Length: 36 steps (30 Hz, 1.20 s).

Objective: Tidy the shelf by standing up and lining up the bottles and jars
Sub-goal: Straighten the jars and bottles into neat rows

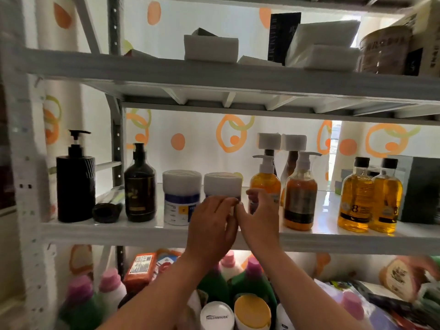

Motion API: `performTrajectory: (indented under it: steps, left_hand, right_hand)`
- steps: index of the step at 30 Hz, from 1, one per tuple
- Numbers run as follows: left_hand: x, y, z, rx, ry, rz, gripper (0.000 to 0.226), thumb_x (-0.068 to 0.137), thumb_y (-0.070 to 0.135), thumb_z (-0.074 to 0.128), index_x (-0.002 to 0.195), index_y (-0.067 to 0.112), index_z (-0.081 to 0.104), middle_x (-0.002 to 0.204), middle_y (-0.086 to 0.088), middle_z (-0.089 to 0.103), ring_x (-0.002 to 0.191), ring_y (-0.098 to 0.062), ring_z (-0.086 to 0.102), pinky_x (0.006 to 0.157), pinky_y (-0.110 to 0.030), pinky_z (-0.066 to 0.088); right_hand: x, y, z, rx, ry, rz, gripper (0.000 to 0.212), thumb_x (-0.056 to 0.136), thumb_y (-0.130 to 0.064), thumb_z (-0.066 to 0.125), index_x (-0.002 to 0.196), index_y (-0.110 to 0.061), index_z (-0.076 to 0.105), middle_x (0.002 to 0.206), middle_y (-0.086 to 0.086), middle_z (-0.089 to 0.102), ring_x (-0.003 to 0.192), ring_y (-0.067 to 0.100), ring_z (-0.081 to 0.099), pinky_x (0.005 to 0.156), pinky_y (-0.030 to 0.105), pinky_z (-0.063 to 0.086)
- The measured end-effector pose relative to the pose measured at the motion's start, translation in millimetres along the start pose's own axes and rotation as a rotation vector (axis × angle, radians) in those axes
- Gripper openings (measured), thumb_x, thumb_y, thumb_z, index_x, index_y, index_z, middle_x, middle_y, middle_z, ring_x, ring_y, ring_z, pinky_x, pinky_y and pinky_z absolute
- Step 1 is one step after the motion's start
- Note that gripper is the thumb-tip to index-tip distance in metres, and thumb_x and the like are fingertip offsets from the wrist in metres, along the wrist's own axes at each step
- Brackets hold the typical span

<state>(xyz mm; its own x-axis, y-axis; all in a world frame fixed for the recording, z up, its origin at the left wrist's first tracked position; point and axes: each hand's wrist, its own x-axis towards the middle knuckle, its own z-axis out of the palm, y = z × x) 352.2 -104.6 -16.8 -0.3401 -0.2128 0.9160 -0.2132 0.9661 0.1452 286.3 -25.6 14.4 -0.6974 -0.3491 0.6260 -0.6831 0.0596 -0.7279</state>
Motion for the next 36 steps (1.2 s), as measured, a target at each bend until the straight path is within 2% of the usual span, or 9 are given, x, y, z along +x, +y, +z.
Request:
performTrajectory:
  steps: [2, 6, 10, 15, 21, 23, 29, 33, 36]
  left_hand:
    - [0.6, -15.8, -16.1, 0.019, 0.031, -0.049, 0.027, 0.084, 0.026, 0.048, 0.098, 0.016, 0.069, 0.095, -0.002, 0.070, 0.086, -0.018, 0.066, 0.083, -0.025, 0.049]
    - [-3.6, -56.3, -47.4, 0.125, 0.087, -0.113, 0.025, 0.080, 0.021, 0.048, 0.093, 0.011, 0.067, 0.088, -0.006, 0.067, 0.081, -0.024, 0.061, 0.072, -0.032, 0.051]
    - [-10.7, -96.8, -77.1, 0.172, 0.144, -0.276, 0.023, 0.076, 0.014, 0.053, 0.095, 0.011, 0.065, 0.095, -0.006, 0.065, 0.088, -0.021, 0.057, 0.073, -0.025, 0.044]
    - [-23.4, -140.1, -104.8, 0.301, 0.047, -0.409, 0.030, 0.085, 0.017, 0.061, 0.114, 0.011, 0.059, 0.114, -0.007, 0.061, 0.107, -0.024, 0.055, 0.091, -0.035, 0.046]
    - [-28.9, -176.0, -120.3, 0.480, -0.168, -0.353, 0.037, 0.089, 0.024, 0.061, 0.124, 0.012, 0.060, 0.124, -0.009, 0.061, 0.116, -0.028, 0.052, 0.098, -0.038, 0.044]
    - [-26.7, -183.0, -123.6, 0.492, -0.249, -0.330, 0.042, 0.091, 0.025, 0.058, 0.131, 0.014, 0.054, 0.130, -0.007, 0.058, 0.122, -0.027, 0.049, 0.101, -0.036, 0.041]
    - [-16.3, -191.9, -120.4, 0.419, -0.318, -0.321, 0.047, 0.093, 0.013, 0.056, 0.138, 0.019, 0.045, 0.145, -0.003, 0.046, 0.133, -0.019, 0.041, 0.102, -0.027, 0.040]
    - [-15.5, -195.6, -115.0, 0.423, -0.320, -0.312, 0.049, 0.089, 0.005, 0.060, 0.134, 0.020, 0.049, 0.137, -0.002, 0.052, 0.127, -0.018, 0.048, 0.099, -0.027, 0.044]
    - [-17.3, -197.5, -114.3, 0.406, -0.266, -0.288, 0.026, 0.092, 0.014, 0.059, 0.117, 0.019, 0.062, 0.117, -0.001, 0.065, 0.105, -0.016, 0.060, 0.085, -0.023, 0.049]
  right_hand:
    - [-5.8, -11.2, 12.9, 0.041, -0.027, -0.035, 0.027, 0.087, -0.023, 0.063, 0.112, -0.020, 0.052, 0.106, -0.010, 0.055, 0.086, 0.000, 0.051, 0.074, 0.001, 0.036]
    - [-17.2, -35.1, 41.8, 0.088, -0.098, -0.089, 0.018, 0.087, -0.021, 0.062, 0.104, -0.018, 0.058, 0.106, -0.002, 0.066, 0.091, 0.007, 0.058, 0.089, 0.017, 0.048]
    - [-31.3, -58.2, 72.7, 0.133, -0.213, -0.141, 0.003, 0.087, -0.018, 0.060, 0.089, -0.017, 0.060, 0.088, -0.006, 0.065, 0.078, 0.004, 0.058, 0.070, -0.003, 0.038]
    - [-47.3, -79.7, 118.1, 0.177, -0.341, -0.220, 0.007, 0.085, -0.010, 0.059, 0.085, -0.017, 0.059, 0.082, -0.004, 0.060, 0.072, 0.003, 0.055, 0.062, 0.002, 0.039]
    - [-39.3, -106.6, 155.4, 0.132, -0.251, -0.333, 0.017, 0.086, -0.007, 0.055, 0.103, -0.011, 0.056, 0.100, 0.002, 0.054, 0.087, 0.013, 0.054, 0.069, 0.006, 0.037]
    - [-25.9, -118.1, 160.8, 0.149, -0.223, -0.359, 0.027, 0.086, -0.005, 0.055, 0.112, -0.011, 0.052, 0.112, 0.006, 0.051, 0.097, 0.017, 0.053, 0.076, 0.016, 0.039]
    - [3.3, -130.6, 171.9, 0.094, -0.260, -0.283, 0.061, 0.083, -0.006, 0.062, 0.134, -0.018, 0.030, 0.131, 0.010, 0.040, 0.119, 0.024, 0.043, 0.089, 0.023, 0.037]
    - [-9.6, -124.4, 183.5, -0.052, -0.074, -0.519, 0.035, 0.081, -0.005, 0.062, 0.114, -0.008, 0.049, 0.117, 0.014, 0.047, 0.106, 0.026, 0.045, 0.085, 0.027, 0.042]
    - [-23.7, -117.6, 197.1, 0.031, -0.183, -0.564, 0.016, 0.082, -0.001, 0.059, 0.097, -0.007, 0.055, 0.105, 0.011, 0.055, 0.098, 0.020, 0.050, 0.083, 0.026, 0.046]
